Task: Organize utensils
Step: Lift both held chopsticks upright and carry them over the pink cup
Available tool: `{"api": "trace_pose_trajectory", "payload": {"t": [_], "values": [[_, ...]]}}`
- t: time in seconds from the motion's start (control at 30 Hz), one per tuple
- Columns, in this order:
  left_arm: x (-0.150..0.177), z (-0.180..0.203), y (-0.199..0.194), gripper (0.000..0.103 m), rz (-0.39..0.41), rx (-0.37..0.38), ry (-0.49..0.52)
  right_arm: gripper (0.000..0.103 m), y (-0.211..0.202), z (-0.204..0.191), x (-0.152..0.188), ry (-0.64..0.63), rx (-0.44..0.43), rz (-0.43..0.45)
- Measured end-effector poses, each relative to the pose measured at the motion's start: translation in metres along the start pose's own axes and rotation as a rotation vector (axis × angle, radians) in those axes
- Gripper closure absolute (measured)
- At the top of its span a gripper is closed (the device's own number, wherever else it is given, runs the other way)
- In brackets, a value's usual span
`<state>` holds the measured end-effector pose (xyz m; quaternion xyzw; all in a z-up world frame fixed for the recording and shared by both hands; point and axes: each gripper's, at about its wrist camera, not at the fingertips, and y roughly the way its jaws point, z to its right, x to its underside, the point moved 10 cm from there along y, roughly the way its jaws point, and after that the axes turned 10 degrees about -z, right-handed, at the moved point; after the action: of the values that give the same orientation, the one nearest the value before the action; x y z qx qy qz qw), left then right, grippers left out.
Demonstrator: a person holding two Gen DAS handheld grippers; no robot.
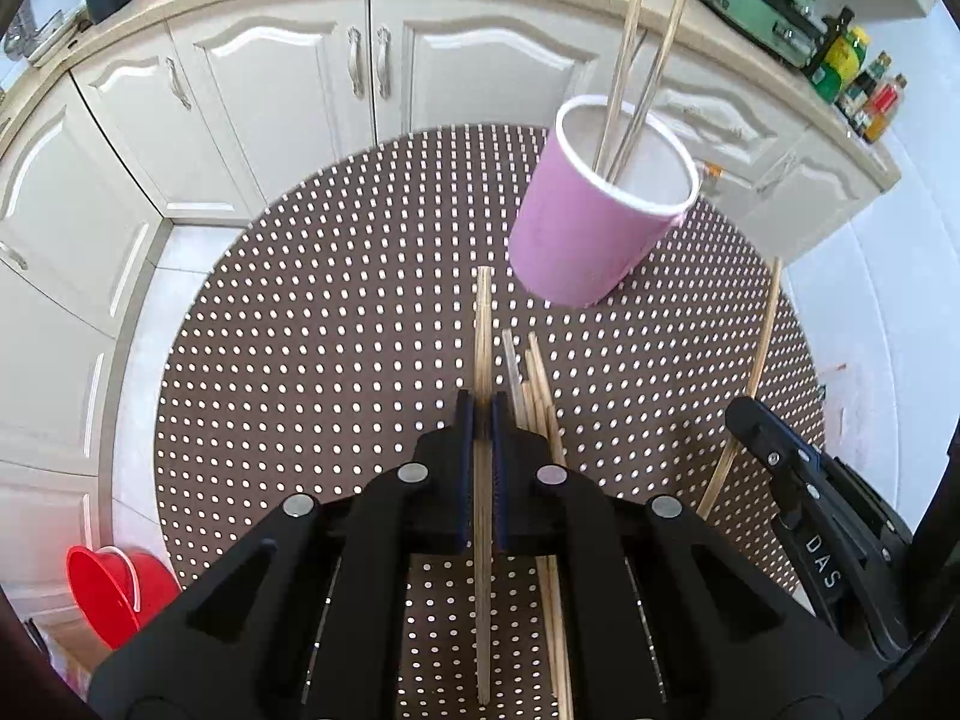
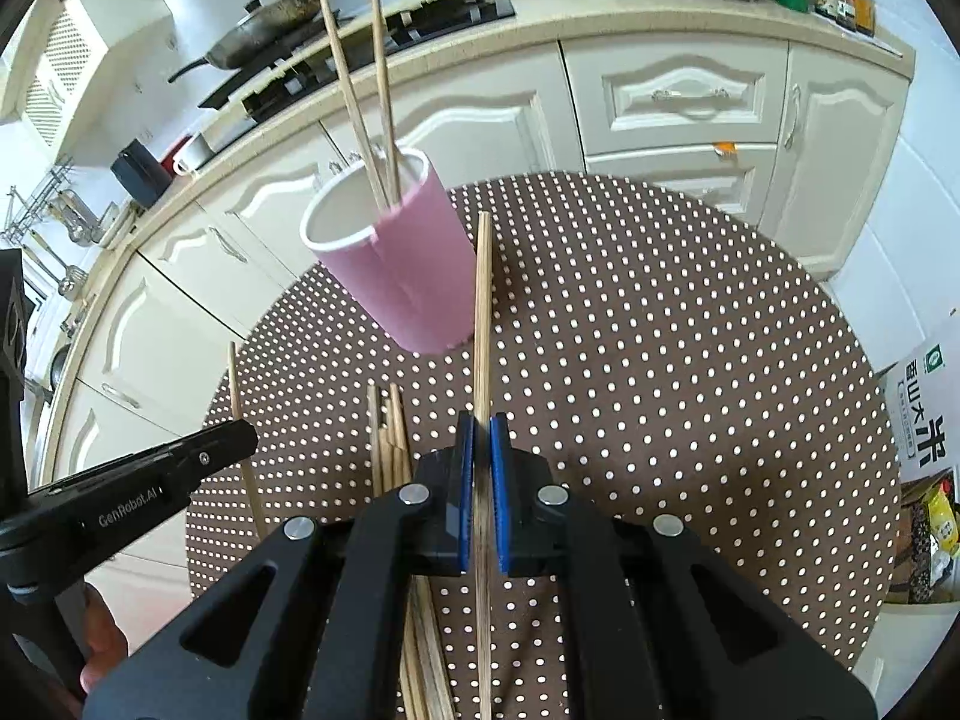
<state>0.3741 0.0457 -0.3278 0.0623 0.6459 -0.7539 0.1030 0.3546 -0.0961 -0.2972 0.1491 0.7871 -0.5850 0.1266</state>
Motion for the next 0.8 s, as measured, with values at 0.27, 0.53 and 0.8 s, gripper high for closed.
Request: {"api": "trace_pose_trajectory", "payload": {"t": [0.27,0.53,0.8], "values": [[-0.018,-0.004,-0.047,0.097,0.103,0.001,-0.050,0.098,-0.026,-0.014,-0.012,-0.020,-0.010,0.060],[-0.022,0.005,-0.079,0.097,0.167,0.022,-0.020,0.098,-0.052,-0.027,-0.025,-0.045,-0.014,0.122],[-0.028,0.013,-0.106,0.097,0.216,0.031,-0.001,0.098,-0.077,-0.036,-0.036,-0.063,-0.017,0.181]]}}
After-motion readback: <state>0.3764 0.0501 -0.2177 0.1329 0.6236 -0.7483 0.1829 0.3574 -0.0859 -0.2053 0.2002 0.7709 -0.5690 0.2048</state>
